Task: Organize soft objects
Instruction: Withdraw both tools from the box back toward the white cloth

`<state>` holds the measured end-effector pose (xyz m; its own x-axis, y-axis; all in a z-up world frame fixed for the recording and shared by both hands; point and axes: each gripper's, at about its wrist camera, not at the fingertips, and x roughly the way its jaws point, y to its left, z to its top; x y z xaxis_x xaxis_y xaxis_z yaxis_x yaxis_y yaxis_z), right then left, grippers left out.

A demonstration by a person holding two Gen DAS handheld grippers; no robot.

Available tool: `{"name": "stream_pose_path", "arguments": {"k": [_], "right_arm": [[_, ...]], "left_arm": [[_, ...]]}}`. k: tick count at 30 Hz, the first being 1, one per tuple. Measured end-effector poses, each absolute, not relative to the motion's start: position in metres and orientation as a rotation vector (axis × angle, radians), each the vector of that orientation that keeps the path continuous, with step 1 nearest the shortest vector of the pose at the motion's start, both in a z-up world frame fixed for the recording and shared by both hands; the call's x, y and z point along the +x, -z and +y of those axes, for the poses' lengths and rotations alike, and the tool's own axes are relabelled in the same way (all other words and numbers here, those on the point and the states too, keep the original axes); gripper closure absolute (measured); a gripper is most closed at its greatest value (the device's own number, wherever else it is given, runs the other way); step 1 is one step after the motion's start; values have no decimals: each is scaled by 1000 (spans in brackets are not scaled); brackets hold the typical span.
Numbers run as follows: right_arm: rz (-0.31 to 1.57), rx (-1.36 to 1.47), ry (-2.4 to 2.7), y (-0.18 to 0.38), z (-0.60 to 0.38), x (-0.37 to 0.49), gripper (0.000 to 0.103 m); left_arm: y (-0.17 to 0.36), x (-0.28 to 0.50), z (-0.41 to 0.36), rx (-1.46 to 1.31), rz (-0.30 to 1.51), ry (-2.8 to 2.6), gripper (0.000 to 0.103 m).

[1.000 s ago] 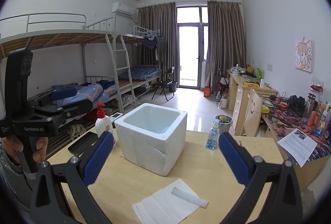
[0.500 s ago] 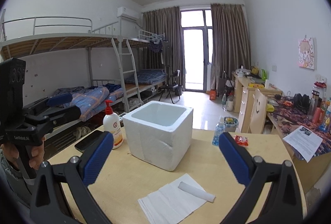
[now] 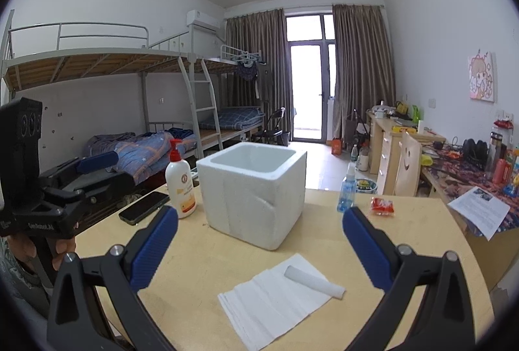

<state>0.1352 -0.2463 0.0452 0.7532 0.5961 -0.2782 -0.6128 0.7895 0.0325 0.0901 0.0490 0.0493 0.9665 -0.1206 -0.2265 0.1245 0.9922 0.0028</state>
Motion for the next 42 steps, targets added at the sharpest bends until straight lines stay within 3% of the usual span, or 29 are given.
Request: {"name": "stream_pose_path", "arguments": {"k": [17, 42], "right_arm": [[363, -43, -674, -10, -247, 135, 0], [458, -64, -582, 28, -262, 147, 0]], "left_arm": [[-12, 79, 45, 29, 219, 119, 1], [25, 96, 31, 6, 347, 203, 1]]}}
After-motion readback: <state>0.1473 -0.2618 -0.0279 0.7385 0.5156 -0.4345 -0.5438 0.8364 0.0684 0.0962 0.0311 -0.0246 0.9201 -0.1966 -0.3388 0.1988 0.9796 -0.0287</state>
